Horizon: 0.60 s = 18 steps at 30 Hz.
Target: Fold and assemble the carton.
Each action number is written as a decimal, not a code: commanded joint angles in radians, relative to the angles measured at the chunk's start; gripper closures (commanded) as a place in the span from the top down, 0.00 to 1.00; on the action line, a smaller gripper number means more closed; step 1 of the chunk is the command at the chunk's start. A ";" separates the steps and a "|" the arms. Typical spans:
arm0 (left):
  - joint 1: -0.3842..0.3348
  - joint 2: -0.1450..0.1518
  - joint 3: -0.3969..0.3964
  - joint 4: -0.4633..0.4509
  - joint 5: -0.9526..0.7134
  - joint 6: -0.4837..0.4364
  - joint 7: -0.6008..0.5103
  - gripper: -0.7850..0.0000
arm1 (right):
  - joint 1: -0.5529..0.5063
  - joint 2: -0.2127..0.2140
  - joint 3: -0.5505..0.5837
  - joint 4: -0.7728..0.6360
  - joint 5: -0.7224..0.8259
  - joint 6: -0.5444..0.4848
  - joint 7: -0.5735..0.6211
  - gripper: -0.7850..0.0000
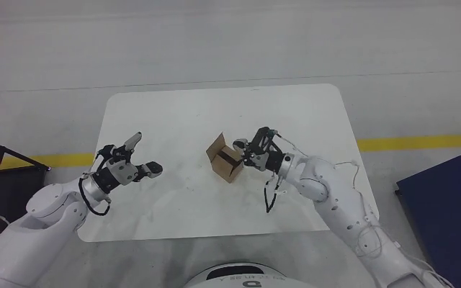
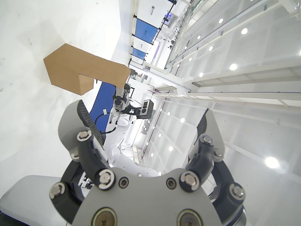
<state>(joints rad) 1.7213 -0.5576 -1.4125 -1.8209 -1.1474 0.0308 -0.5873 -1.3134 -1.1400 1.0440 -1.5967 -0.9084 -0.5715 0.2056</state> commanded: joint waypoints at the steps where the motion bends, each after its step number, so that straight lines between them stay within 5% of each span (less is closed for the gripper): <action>1: -0.041 -0.005 0.021 0.000 0.062 0.020 0.020 1.00 | -0.009 0.000 0.001 0.018 0.166 -0.020 0.055 0.00; 8: -0.243 -0.047 0.175 0.025 0.219 0.093 0.044 1.00 | -0.044 0.014 0.066 0.013 0.241 0.005 0.112 0.00; 18: -0.487 -0.162 0.489 0.145 0.223 0.185 0.007 1.00 | 0.031 -0.006 0.016 0.212 0.102 0.078 0.008 0.00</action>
<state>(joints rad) 1.2563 -0.7063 -0.9614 -1.6893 -0.9278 0.2061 -0.5775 -1.2964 -1.1420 1.0763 -1.4106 -0.8038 -0.4889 0.2161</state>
